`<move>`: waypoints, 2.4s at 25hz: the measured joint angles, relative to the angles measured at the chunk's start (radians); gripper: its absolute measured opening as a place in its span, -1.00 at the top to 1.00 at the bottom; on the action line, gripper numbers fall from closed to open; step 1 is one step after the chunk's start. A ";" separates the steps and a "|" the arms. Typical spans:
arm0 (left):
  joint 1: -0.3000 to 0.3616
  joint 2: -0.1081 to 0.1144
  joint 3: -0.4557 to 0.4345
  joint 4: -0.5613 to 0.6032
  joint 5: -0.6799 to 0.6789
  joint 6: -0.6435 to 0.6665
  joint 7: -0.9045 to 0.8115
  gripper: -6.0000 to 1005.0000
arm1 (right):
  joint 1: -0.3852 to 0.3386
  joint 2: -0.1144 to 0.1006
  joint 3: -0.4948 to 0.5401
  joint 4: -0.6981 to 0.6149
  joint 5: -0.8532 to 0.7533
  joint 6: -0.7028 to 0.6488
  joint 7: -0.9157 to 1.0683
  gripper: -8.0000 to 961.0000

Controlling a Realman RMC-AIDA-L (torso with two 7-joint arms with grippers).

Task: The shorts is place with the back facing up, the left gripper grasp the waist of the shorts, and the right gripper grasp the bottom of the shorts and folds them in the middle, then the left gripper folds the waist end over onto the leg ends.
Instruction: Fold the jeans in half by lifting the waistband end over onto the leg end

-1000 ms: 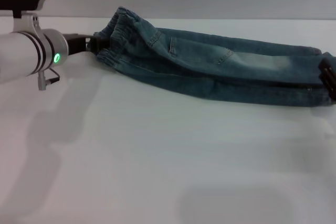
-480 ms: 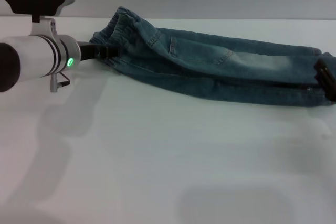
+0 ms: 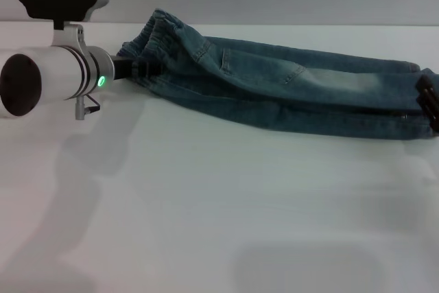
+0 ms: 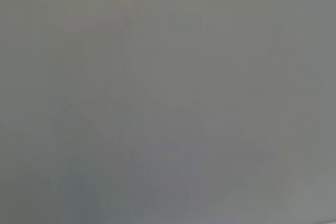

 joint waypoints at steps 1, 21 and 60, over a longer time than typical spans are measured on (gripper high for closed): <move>-0.009 0.000 0.002 0.016 -0.003 0.006 0.000 -0.45 | -0.002 0.000 0.000 0.004 -0.003 0.000 0.002 -0.21; -0.001 -0.004 0.123 0.077 -0.082 0.170 -0.004 -0.33 | -0.052 0.000 0.000 0.076 -0.034 -0.002 0.022 -0.21; 0.289 0.001 0.133 -0.428 -0.057 -0.028 0.000 0.90 | 0.056 0.003 0.001 0.011 -0.243 -0.012 0.225 -0.02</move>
